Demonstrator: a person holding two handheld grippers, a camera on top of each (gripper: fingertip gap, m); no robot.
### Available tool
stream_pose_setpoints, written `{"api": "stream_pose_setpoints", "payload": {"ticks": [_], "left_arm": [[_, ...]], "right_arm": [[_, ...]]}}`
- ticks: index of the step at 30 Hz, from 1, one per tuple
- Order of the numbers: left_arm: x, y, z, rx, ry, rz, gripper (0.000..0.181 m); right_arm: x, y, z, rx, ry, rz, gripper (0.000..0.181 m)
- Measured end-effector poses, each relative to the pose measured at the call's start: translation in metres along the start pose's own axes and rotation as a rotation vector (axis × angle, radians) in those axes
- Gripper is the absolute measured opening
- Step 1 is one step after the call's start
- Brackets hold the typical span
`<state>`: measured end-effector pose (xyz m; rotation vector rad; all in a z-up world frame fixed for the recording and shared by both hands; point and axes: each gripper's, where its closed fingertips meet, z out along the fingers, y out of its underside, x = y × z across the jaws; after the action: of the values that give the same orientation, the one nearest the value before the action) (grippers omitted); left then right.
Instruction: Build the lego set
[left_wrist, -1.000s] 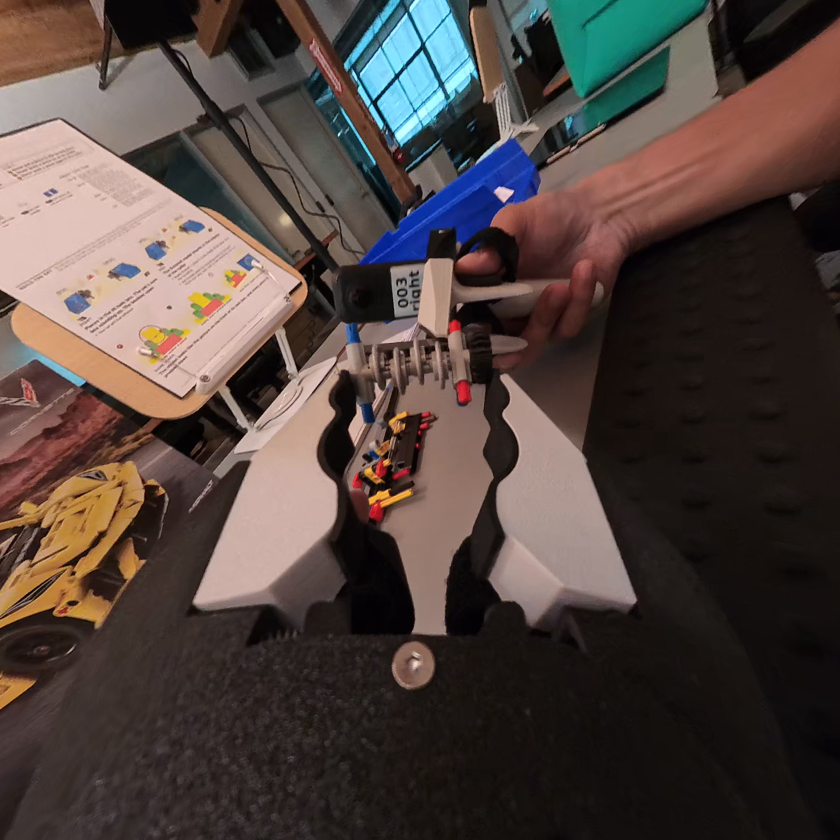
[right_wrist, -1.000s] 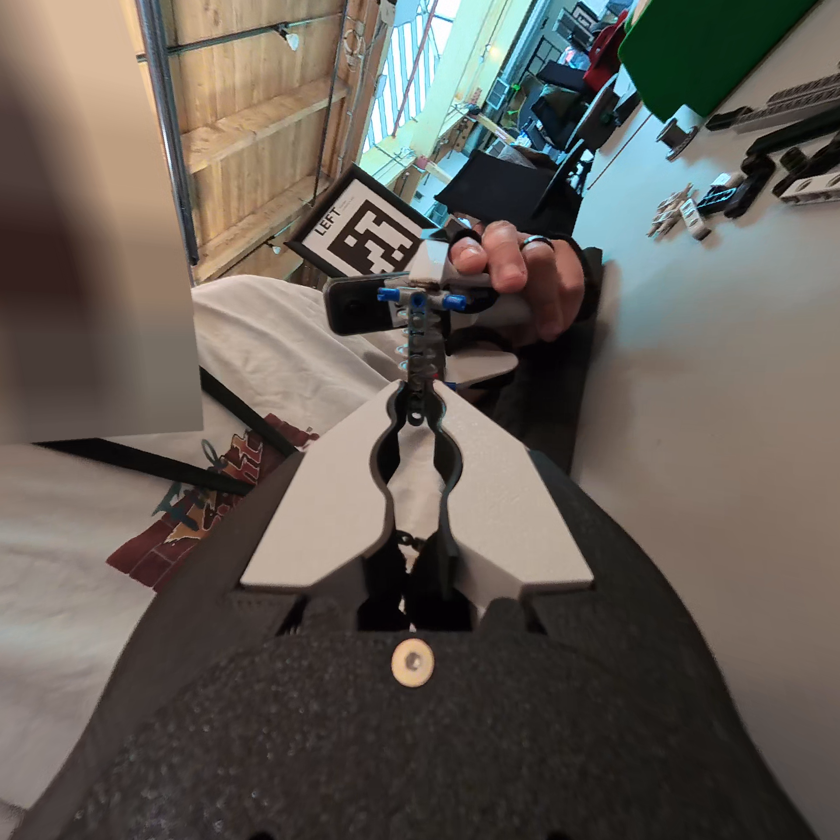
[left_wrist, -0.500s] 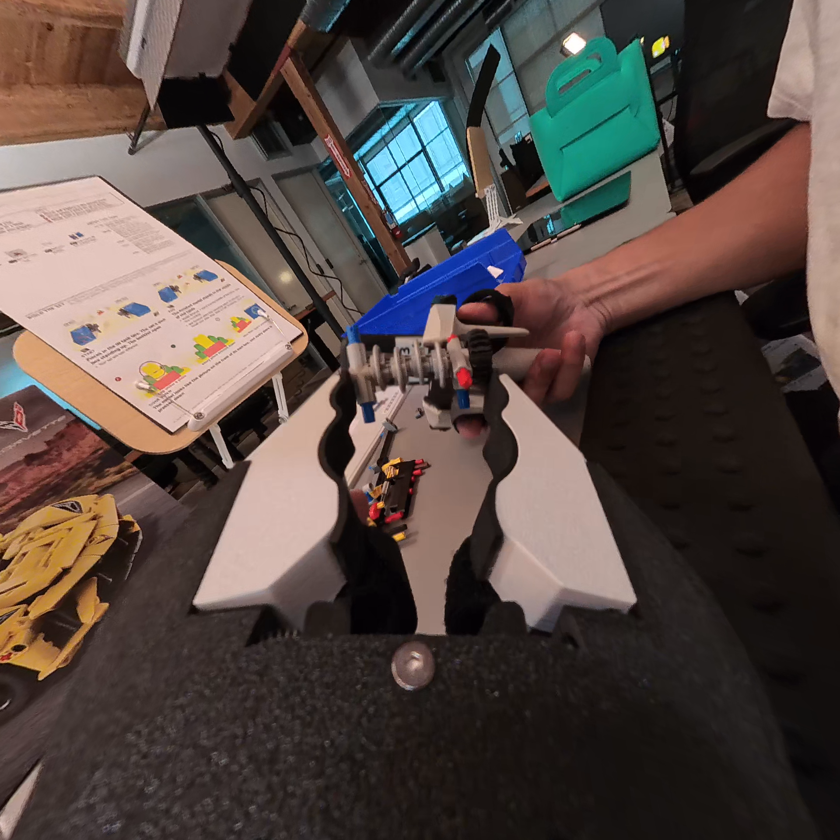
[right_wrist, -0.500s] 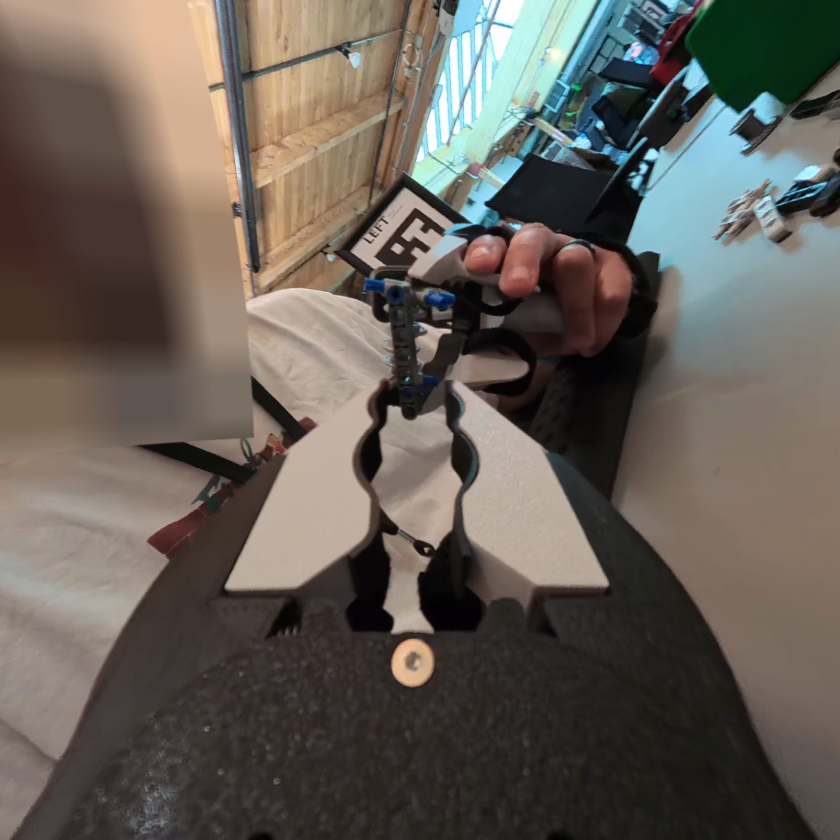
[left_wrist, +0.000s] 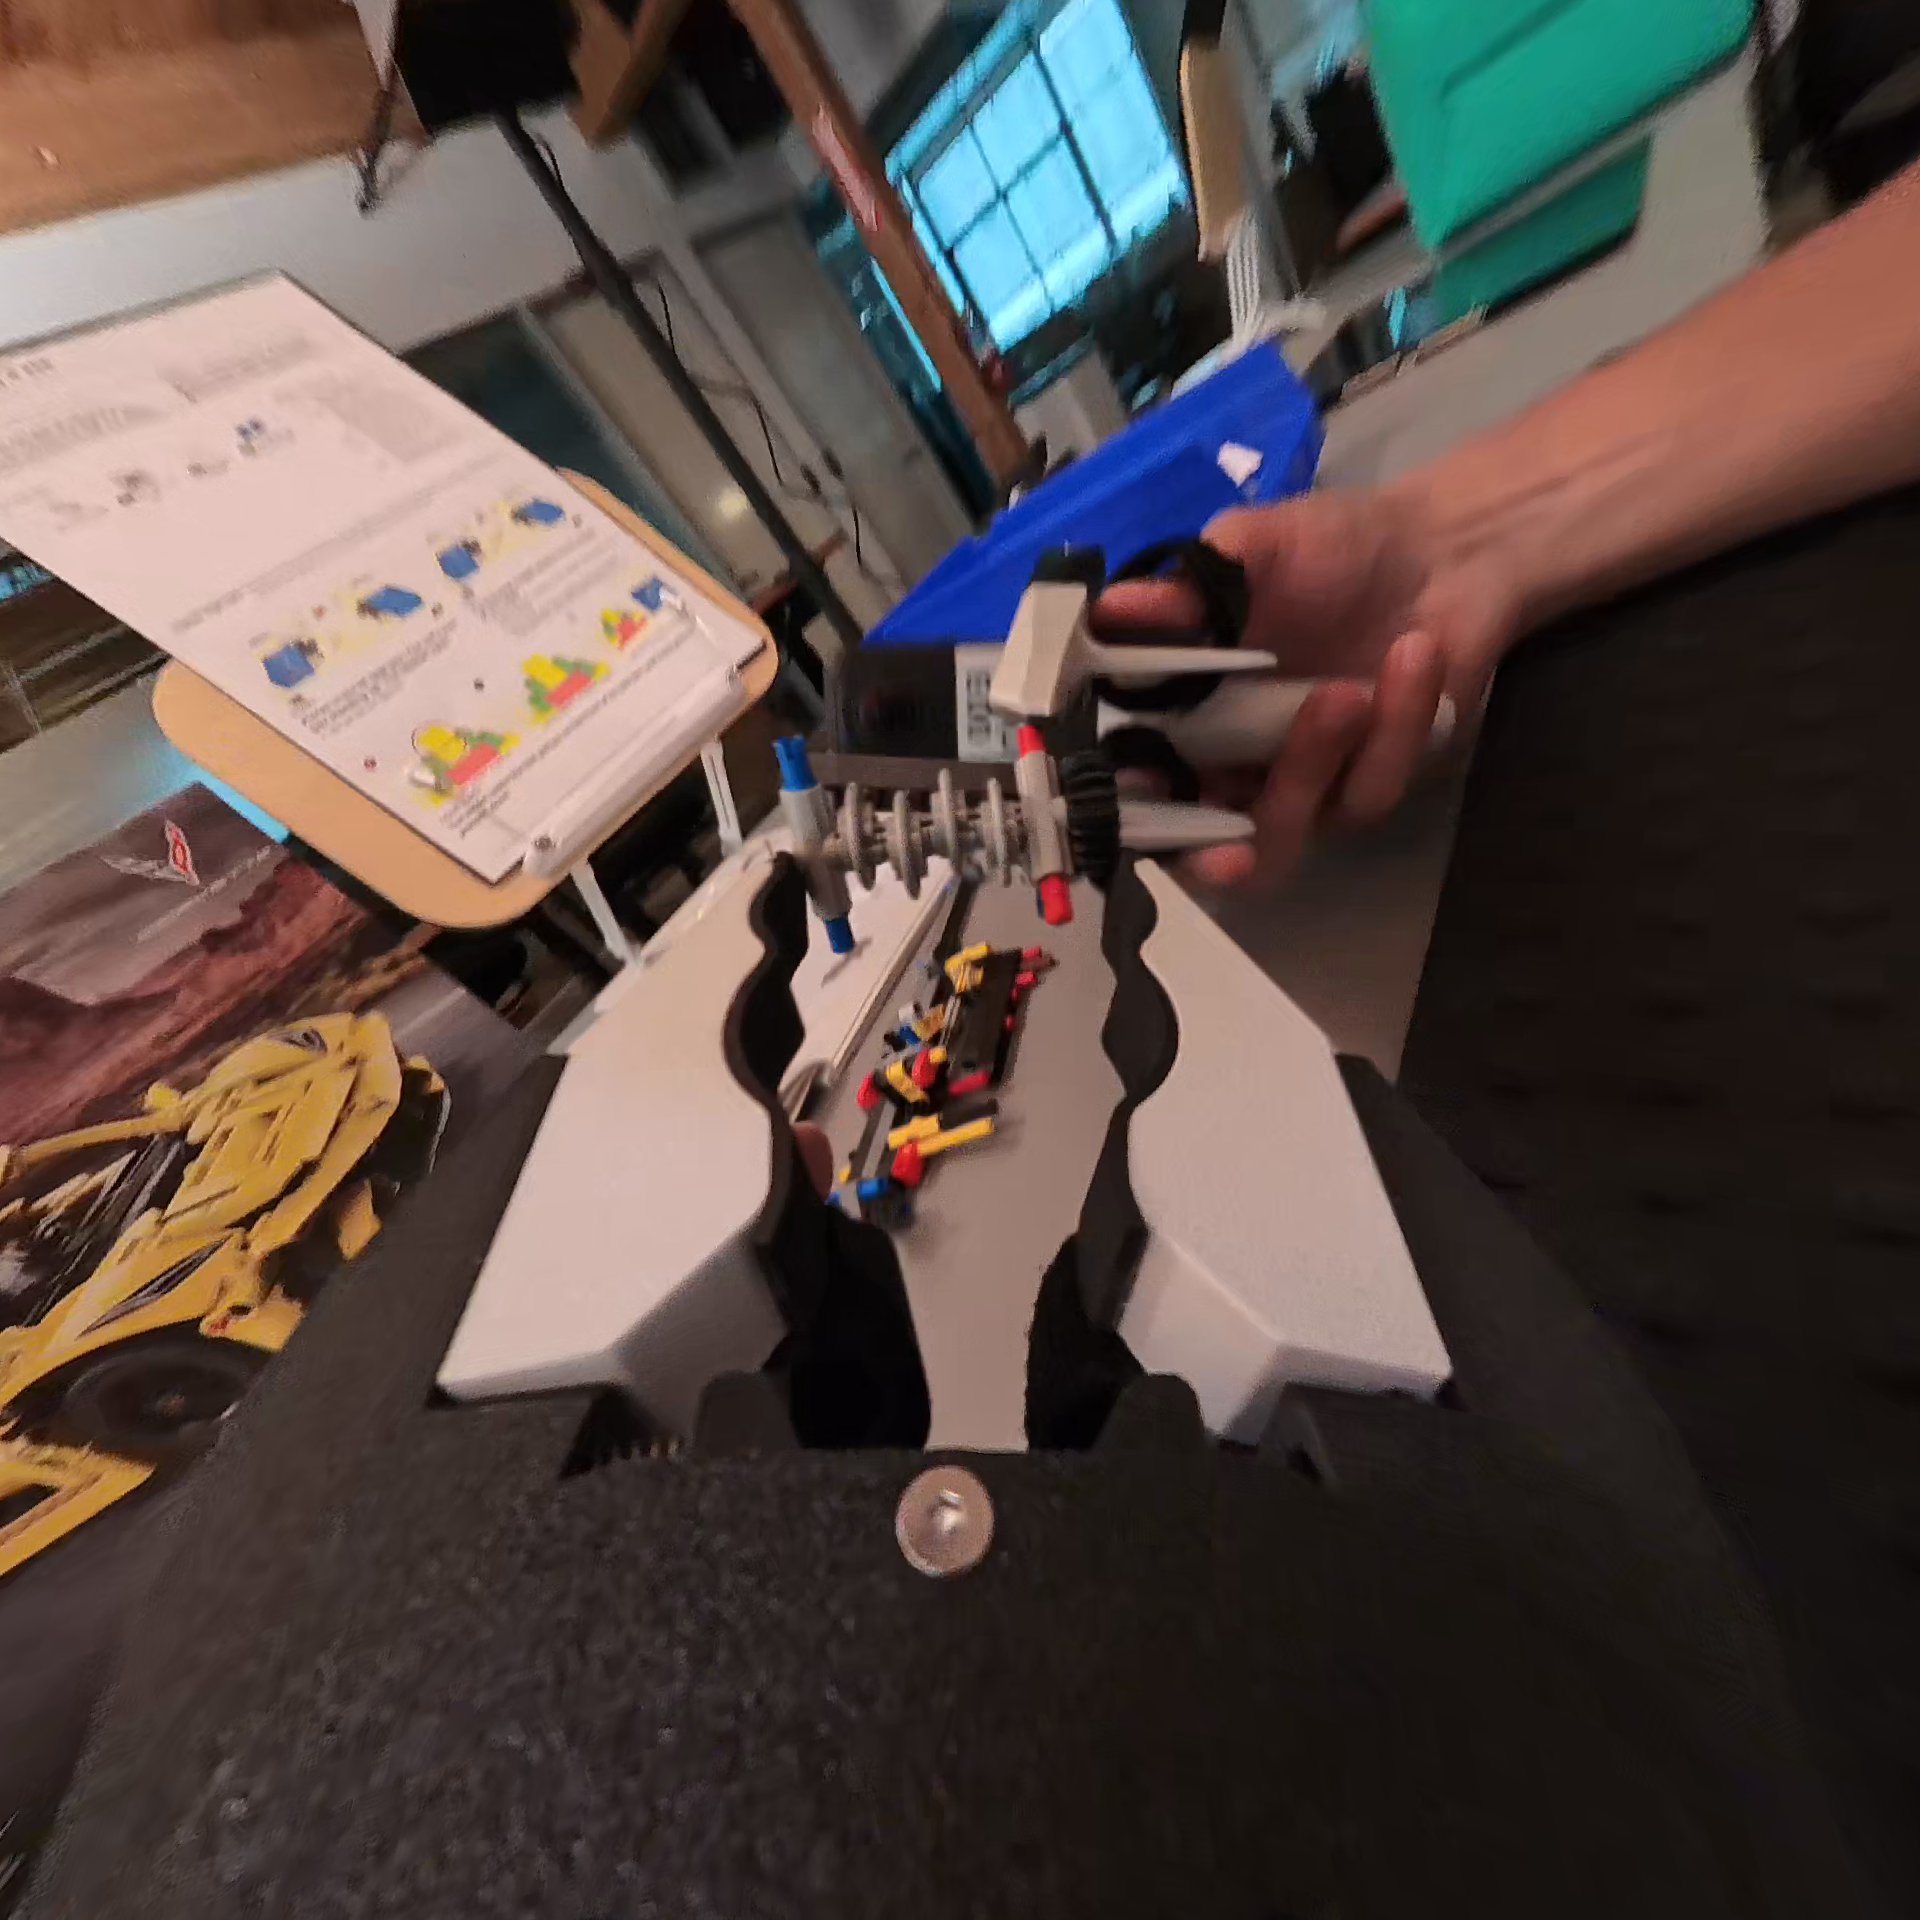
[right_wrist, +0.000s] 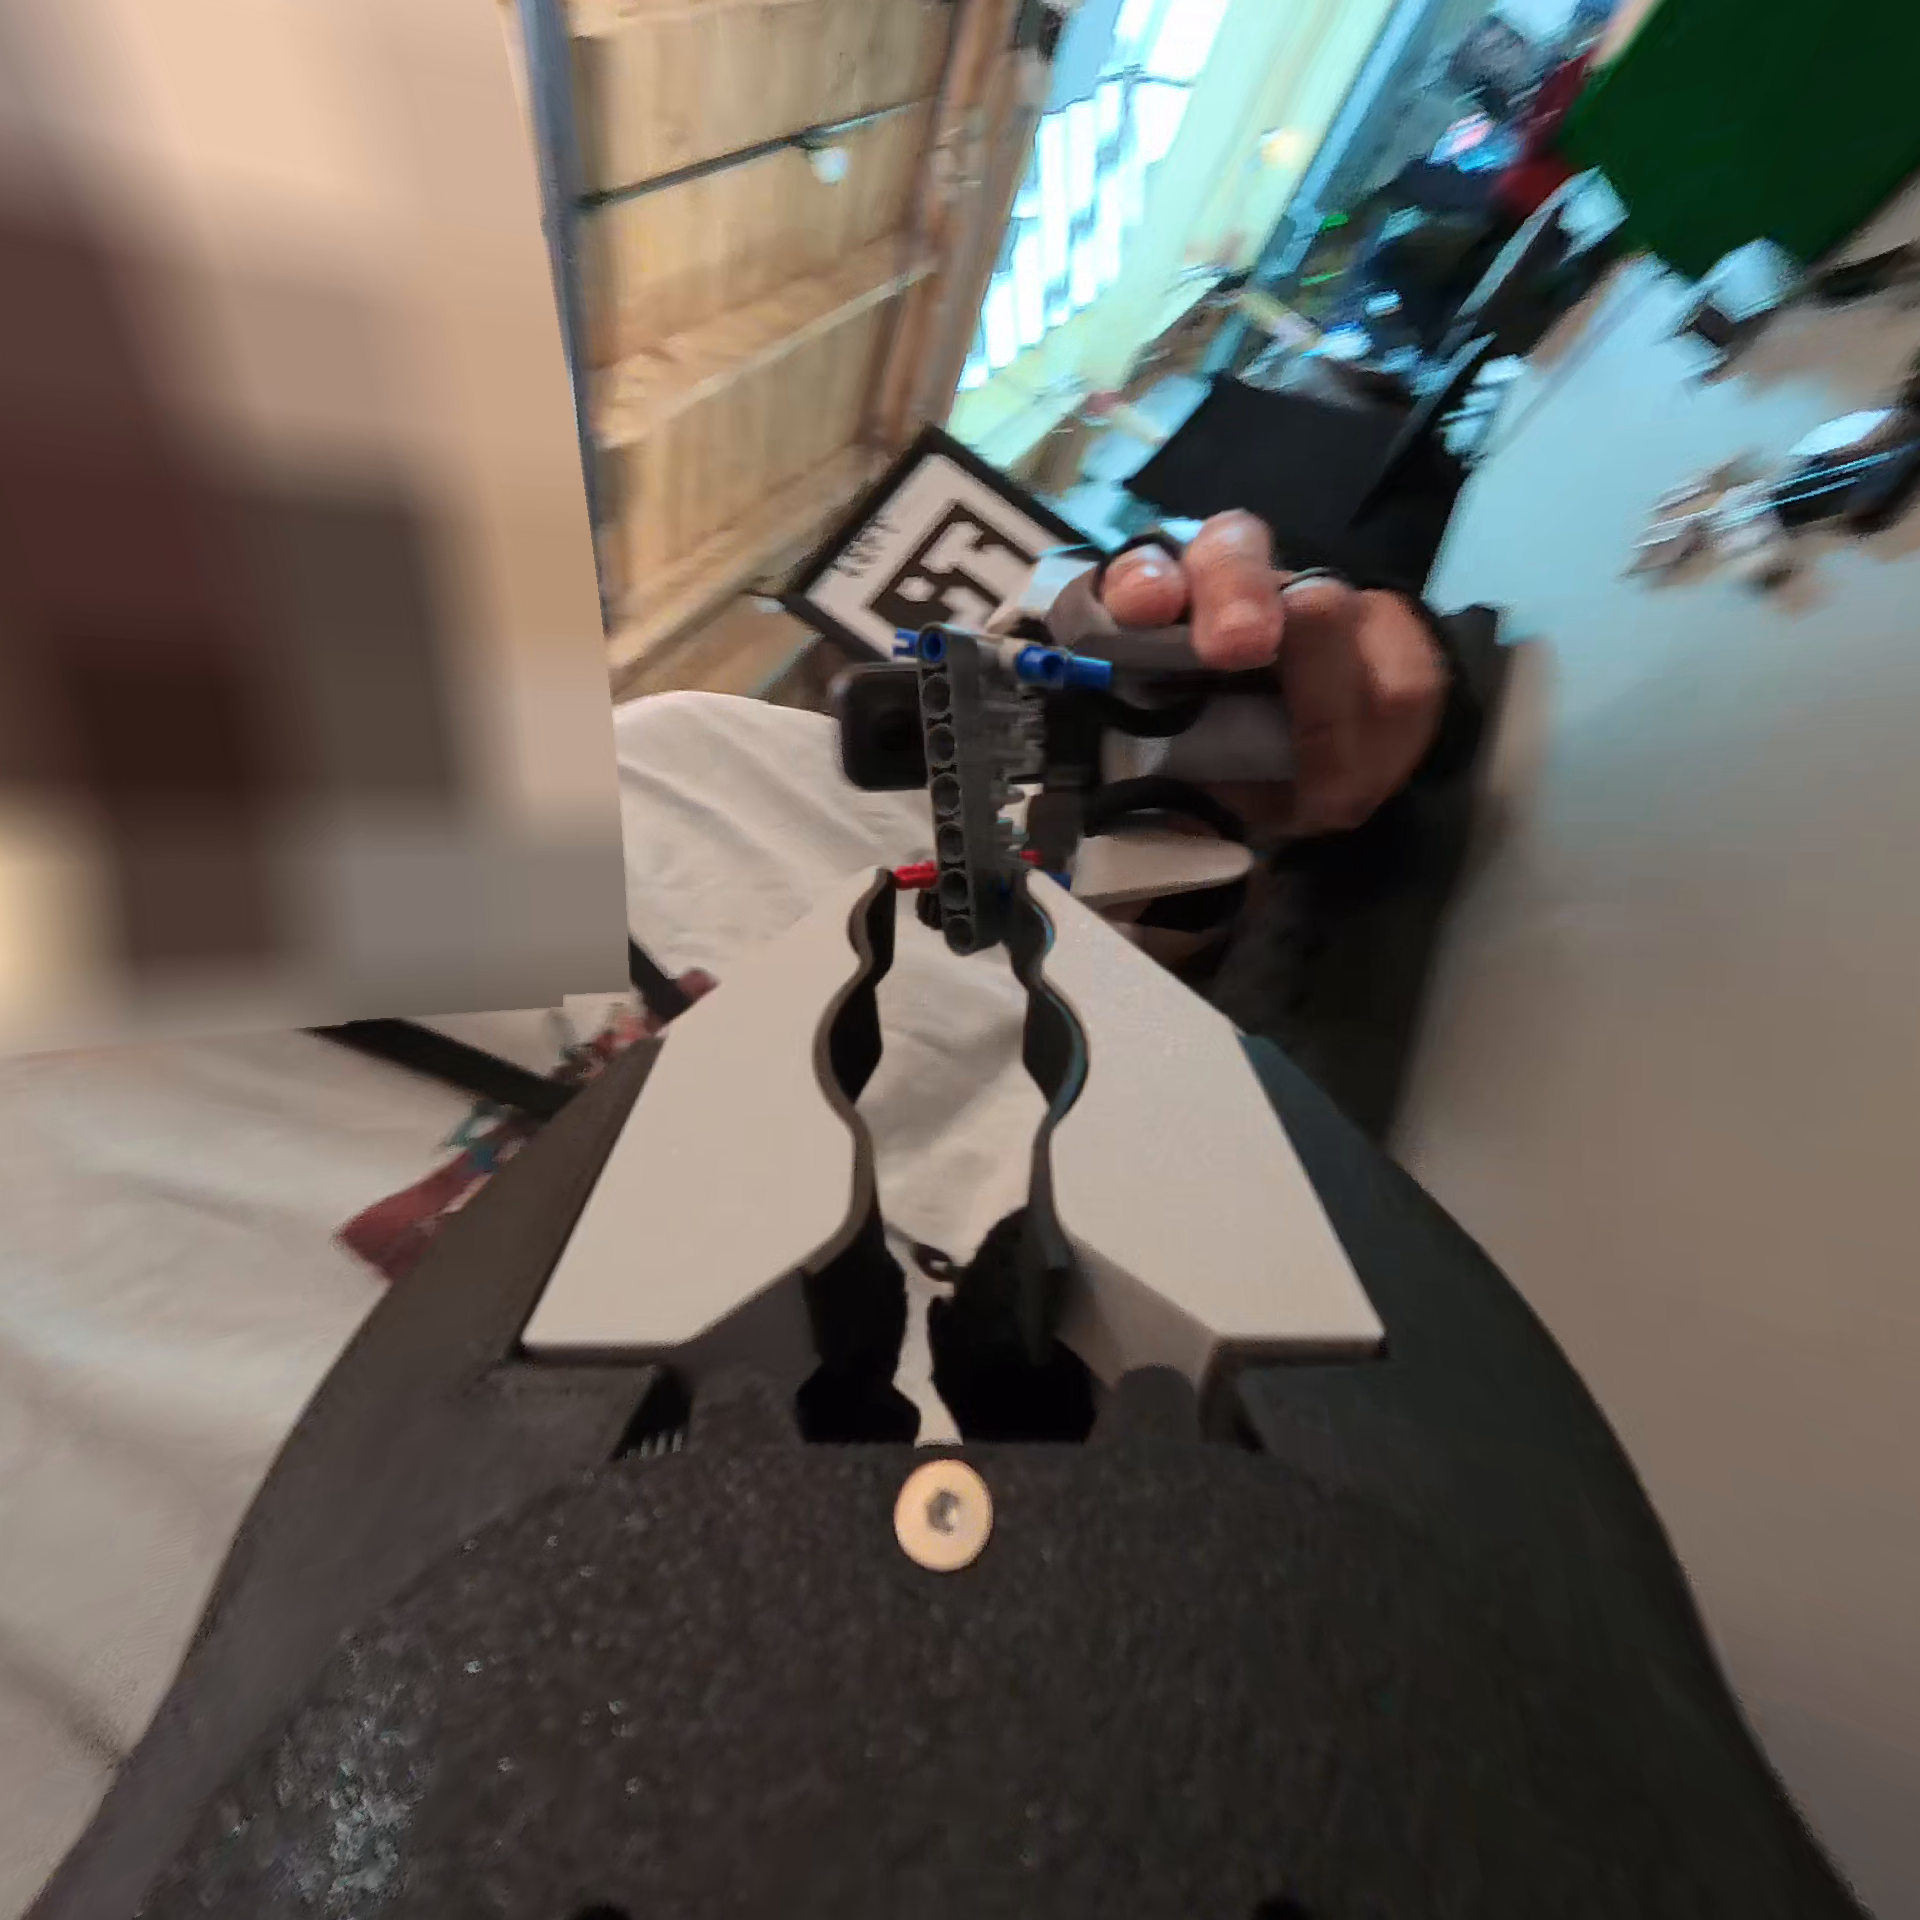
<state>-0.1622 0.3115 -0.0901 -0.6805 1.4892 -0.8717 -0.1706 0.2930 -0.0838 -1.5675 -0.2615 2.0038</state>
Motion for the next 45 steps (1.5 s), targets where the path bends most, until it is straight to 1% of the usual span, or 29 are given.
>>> {"api": "stream_pose_setpoints", "payload": {"ticks": [2,4,10,11,13,14,16,18,19,20,22,25,28,30,32,33,34,35,37,40,41,45], "left_arm": [[-0.001,0.014,0.004,-0.083,-0.017,0.018,0.057],[-0.001,0.020,0.006,-0.118,-0.018,0.022,0.056],[-0.003,0.023,0.008,-0.136,-0.028,0.008,0.057],[-0.002,0.025,0.008,-0.141,-0.025,0.006,0.057],[-0.001,0.030,0.010,-0.171,-0.023,0.023,0.058],[-0.004,0.028,0.010,-0.169,-0.049,0.055,0.057],[-0.007,0.022,0.010,-0.139,-0.083,0.082,0.057],[-0.005,0.030,0.012,-0.174,-0.065,0.077,0.057],[-0.005,0.033,0.012,-0.193,-0.063,0.082,0.046],[-0.005,0.036,0.011,-0.207,-0.064,0.082,0.044],[-0.005,0.041,0.010,-0.234,-0.051,0.036,0.047],[-0.005,0.034,0.008,-0.202,-0.035,-0.039,0.047],[0.001,0.025,0.009,-0.172,-0.025,0.024,0.041],[0.006,0.027,0.011,-0.190,-0.018,0.040,0.035],[0.006,0.030,0.012,-0.217,-0.027,0.021,0.033],[0.004,0.030,0.013,-0.222,-0.035,-0.010,0.033],[0.004,0.031,0.014,-0.226,-0.027,-0.062,0.042],[0.005,0.032,0.014,-0.233,-0.010,-0.117,0.046],[-0.007,0.035,0.014,-0.236,-0.043,-0.213,0.042],[-0.019,0.030,0.010,-0.162,-0.004,-0.428,0.043],[-0.022,0.030,0.009,-0.144,0.023,-0.508,0.046],[-0.022,0.025,0.010,-0.074,0.200,-0.784,0.031]], "right_arm": [[0.010,-0.004,-0.006,0.010,0.160,-0.121,0.020],[0.016,-0.004,-0.010,-0.009,0.276,-0.225,0.019],[0.018,-0.006,-0.009,-0.020,0.421,-0.369,0.018],[0.019,-0.004,-0.009,-0.031,0.454,-0.395,0.010],[0.024,-0.001,-0.008,-0.054,0.529,-0.425,0.010],[0.025,-0.001,-0.007,-0.052,0.556,-0.432,0.010],[0.018,-0.003,-0.005,-0.012,0.531,-0.428,0.009],[0.023,-0.003,-0.008,-0.003,0.558,-0.392,0.009],[0.025,-0.004,-0.010,0.011,0.567,-0.386,0.009],[0.025,-0.007,-0.011,0.039,0.565,-0.388,0.009],[0.027,-0.016,-0.021,0.100,0.599,-0.373,0.008],[0.025,-0.022,-0.027,0.146,0.601,-0.361,0.008],[0.031,-0.018,-0.028,0.122,0.615,-0.316,0.008],[0.032,-0.017,-0.027,0.105,0.633,-0.331,0.009],[0.032,-0.017,-0.025,0.085,0.654,-0.367,0.008],[0.030,-0.019,-0.023,0.085,0.656,-0.387,0.009],[0.027,-0.021,-0.021,0.086,0.653,-0.410,0.008],[0.027,-0.023,-0.021,0.086,0.673,-0.432,0.008],[0.030,-0.028,-0.024,0.067,0.767,-0.520,0.008],[0.031,-0.031,-0.026,0.024,0.857,-0.625,0.009],[0.029,-0.032,-0.025,0.017,0.868,-0.659,0.009],[0.021,-0.040,-0.024,0.030,0.872,-0.714,0.009]]}}
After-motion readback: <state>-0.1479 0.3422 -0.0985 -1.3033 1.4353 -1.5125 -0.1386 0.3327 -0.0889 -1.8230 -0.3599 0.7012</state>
